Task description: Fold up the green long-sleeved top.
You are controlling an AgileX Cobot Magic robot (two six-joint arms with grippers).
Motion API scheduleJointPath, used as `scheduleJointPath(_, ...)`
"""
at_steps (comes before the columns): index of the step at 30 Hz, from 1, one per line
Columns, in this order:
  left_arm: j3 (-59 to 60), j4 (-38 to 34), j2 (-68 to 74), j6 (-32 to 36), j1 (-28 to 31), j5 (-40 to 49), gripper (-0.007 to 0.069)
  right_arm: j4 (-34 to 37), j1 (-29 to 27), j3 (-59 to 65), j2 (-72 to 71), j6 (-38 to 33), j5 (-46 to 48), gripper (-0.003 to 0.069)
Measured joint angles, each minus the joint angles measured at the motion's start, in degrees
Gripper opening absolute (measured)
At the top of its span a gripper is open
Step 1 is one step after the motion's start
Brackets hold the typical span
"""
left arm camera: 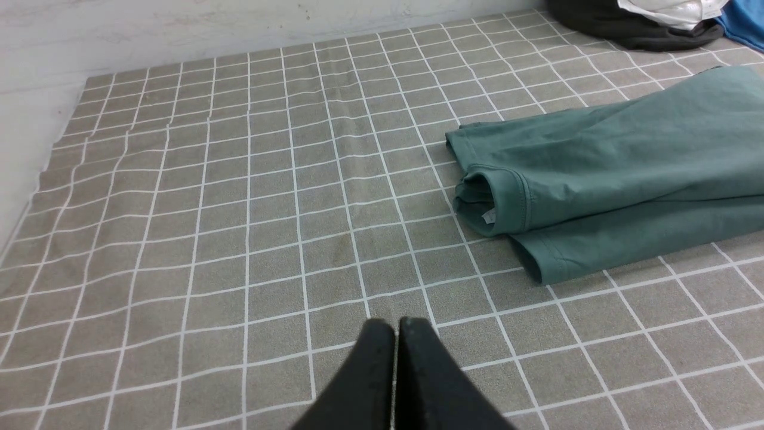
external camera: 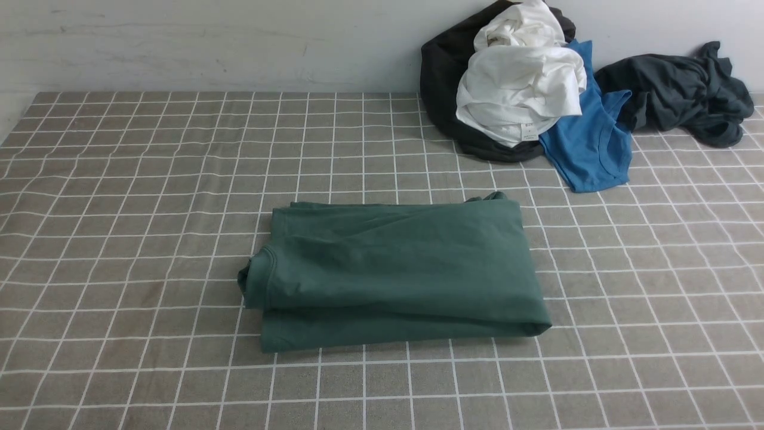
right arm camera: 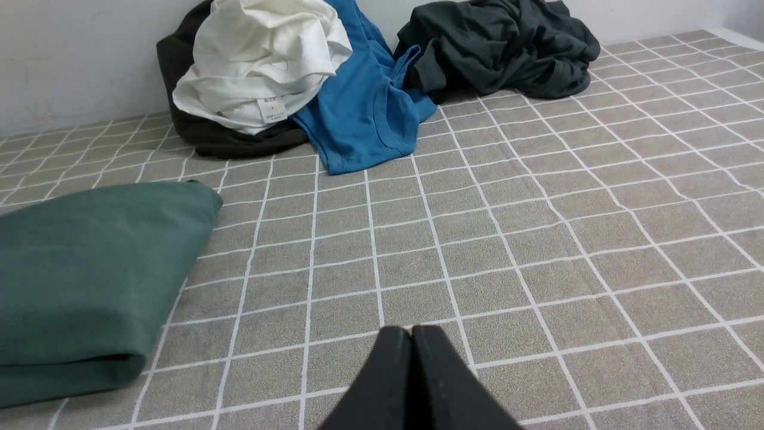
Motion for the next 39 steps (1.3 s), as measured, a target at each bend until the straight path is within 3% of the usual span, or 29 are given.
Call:
scheduleJointPath(25, 1.51, -0.08, 0.0, 0.0, 0.37, -1.38, -0.0008, -0.12, 0.0, 0.0, 0.0, 0.0, 0.03, -0.0014)
scheduleJointPath(31, 8.26, -1.91, 0.0, 0.17, 5.99, -14.64, -0.0008, -0.16, 0.0, 0.0, 0.0, 0.0, 0.09, -0.0014)
scheduleJointPath(35, 18.11, -2.92, 0.0, 2.68, 11.42, -29.29, -0.0008, -0.16, 0.0, 0.0, 0.0, 0.0, 0.14, -0.0014)
scheduleJointPath(39, 25.91, -2.92, 0.0, 3.69, 12.12, -34.08, -0.0008, -0.16, 0.0, 0.0, 0.0, 0.0, 0.14, -0.0014)
